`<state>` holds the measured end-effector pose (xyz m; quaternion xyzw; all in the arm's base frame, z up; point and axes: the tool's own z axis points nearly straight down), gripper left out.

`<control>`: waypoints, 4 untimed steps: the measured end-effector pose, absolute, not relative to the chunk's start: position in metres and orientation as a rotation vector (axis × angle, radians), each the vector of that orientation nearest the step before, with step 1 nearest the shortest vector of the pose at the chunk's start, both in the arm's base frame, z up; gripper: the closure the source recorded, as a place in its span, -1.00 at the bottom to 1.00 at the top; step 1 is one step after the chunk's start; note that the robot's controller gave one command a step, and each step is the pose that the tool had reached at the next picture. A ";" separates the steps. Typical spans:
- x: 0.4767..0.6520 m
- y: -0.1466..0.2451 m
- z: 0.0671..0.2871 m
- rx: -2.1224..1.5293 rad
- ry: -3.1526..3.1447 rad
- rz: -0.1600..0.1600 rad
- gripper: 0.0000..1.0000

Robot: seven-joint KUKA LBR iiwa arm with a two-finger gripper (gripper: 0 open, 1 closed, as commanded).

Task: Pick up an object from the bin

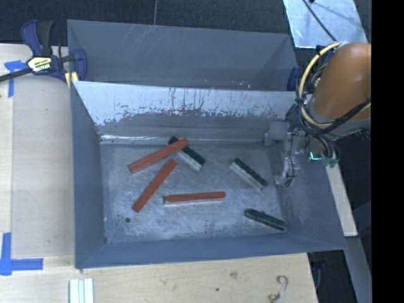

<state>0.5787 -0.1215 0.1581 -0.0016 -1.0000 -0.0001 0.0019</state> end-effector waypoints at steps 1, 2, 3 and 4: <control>0.607 -0.108 0.066 -0.022 -3.138 -0.001 -1.00; 0.592 -0.088 0.102 -0.076 -3.143 0.000 -1.00; 0.591 -0.087 0.100 -0.308 -3.127 0.000 -1.00; 0.587 -0.105 0.069 -0.632 -3.075 0.001 -1.00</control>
Offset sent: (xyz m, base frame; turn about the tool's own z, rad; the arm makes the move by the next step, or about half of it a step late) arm 0.0284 0.0130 -0.0881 0.0121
